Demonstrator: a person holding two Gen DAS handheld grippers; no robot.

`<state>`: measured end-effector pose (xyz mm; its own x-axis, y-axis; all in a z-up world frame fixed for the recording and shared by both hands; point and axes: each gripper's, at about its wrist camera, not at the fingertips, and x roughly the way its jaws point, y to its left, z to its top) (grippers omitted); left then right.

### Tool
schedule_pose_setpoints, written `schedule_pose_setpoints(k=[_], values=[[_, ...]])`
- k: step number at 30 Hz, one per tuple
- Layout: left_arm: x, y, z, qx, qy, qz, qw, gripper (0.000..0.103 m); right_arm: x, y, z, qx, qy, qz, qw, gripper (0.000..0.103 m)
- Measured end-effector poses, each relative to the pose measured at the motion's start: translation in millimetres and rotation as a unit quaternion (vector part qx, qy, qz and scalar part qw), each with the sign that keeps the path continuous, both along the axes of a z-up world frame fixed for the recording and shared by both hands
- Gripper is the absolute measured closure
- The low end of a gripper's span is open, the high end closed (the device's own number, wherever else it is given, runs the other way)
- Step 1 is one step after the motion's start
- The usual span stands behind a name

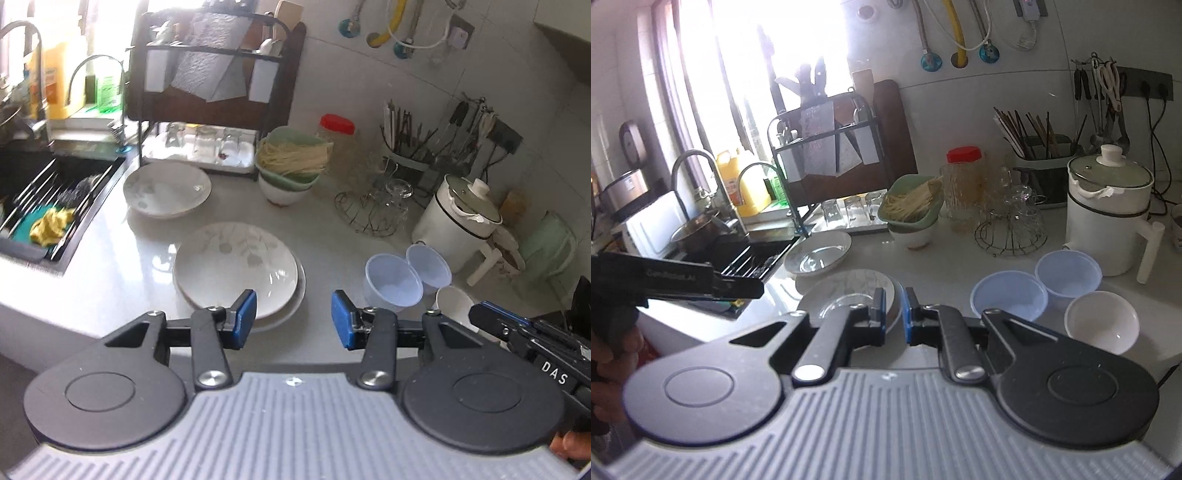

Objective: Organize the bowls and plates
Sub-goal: 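Open the left gripper to release the bowl on the plate, then move the left gripper to the leaf-pattern plate beside the dish rack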

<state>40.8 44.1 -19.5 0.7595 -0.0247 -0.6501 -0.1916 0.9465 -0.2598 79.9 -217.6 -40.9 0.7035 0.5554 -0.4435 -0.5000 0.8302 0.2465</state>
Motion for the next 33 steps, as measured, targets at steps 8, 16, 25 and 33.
schedule_pose_setpoints(k=[8, 16, 25, 33], values=[[-31, -22, 5, 0.004, 0.009, 0.025, 0.9997, 0.052, -17, -19, 2, 0.008, -0.006, 0.014, 1.000, 0.090], [-37, -23, 11, 0.013, 0.005, 0.010, 0.9999, 0.034, -24, -24, -2, 0.012, -0.003, 0.007, 1.000, 0.027], [-26, -12, 3, 0.012, 0.021, 0.025, 0.9994, 0.008, -18, -23, -9, 0.009, 0.023, -0.022, 0.999, 0.024], [1, 22, 3, 0.013, 0.026, 0.028, 0.9992, 0.005, -5, -5, -7, 0.016, 0.017, -0.048, 0.999, 0.000]])
